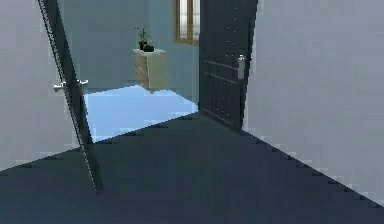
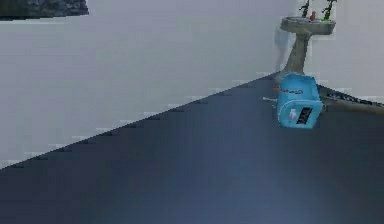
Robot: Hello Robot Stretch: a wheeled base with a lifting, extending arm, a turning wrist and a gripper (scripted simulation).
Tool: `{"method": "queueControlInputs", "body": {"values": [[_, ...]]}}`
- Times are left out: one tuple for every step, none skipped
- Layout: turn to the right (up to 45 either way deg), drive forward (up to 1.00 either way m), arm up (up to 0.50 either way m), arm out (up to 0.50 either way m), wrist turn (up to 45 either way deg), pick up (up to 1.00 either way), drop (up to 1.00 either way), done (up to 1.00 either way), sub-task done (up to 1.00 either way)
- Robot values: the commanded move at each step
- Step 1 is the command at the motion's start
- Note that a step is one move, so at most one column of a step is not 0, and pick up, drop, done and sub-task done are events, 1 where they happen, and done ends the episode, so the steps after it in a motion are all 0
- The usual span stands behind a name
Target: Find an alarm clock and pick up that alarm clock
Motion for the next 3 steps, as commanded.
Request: {"method": "queueControlInputs", "body": {"values": [[-3.0,0.0,0.0,0.0,0.0,0.0,0.0,0.0,0.0],[0.0,1.0,0.0,0.0,0.0,0.0,0.0,0.0,0.0],[-3.0,0.0,0.0,0.0,0.0,0.0,0.0,0.0,0.0]]}}
